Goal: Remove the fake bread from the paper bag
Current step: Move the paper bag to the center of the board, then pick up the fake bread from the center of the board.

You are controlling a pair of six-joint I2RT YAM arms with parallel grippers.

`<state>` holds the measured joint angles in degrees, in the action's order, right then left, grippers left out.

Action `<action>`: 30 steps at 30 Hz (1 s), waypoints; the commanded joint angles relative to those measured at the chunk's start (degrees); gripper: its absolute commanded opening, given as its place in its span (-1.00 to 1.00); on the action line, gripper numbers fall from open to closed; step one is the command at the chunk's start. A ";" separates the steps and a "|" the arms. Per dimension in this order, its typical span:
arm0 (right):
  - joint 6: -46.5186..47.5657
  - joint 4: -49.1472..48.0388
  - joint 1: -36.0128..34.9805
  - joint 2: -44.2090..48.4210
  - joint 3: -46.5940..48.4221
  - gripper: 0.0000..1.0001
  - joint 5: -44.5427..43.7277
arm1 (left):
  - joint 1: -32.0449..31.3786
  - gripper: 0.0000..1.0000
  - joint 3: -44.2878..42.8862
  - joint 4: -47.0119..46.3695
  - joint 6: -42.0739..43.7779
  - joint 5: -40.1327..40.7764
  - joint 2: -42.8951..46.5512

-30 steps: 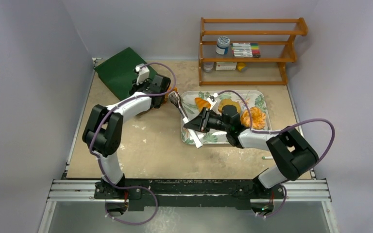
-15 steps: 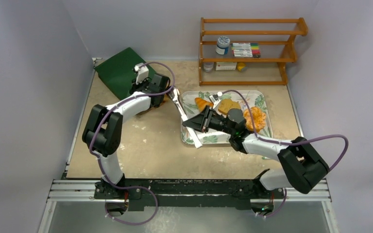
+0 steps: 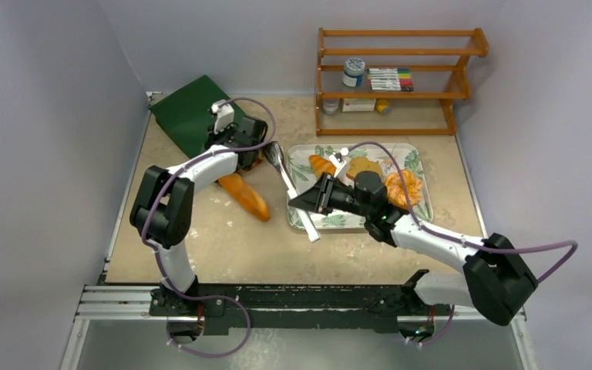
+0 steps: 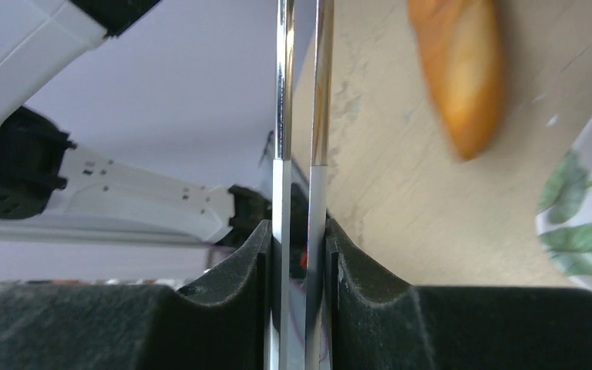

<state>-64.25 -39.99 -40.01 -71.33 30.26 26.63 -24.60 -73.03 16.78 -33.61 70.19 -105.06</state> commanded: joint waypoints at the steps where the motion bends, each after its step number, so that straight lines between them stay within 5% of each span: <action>1: 16.81 21.54 -0.11 1.32 9.02 -0.61 -4.85 | 0.89 -0.99 -2.00 -2.54 -0.17 -0.57 0.82; 14: 22.33 26.91 -3.42 -6.51 12.81 -0.54 -2.14 | 1.65 -0.99 -1.80 -3.76 2.95 -3.14 1.51; 30: 18.28 21.62 -9.47 -12.69 12.70 -0.17 -1.01 | 1.94 -1.00 -0.36 -3.81 3.12 -5.38 2.57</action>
<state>-45.45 -14.68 -49.12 -84.38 41.41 24.67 -23.24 -73.03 15.46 -30.59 65.73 -105.03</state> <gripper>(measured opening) 0.415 0.006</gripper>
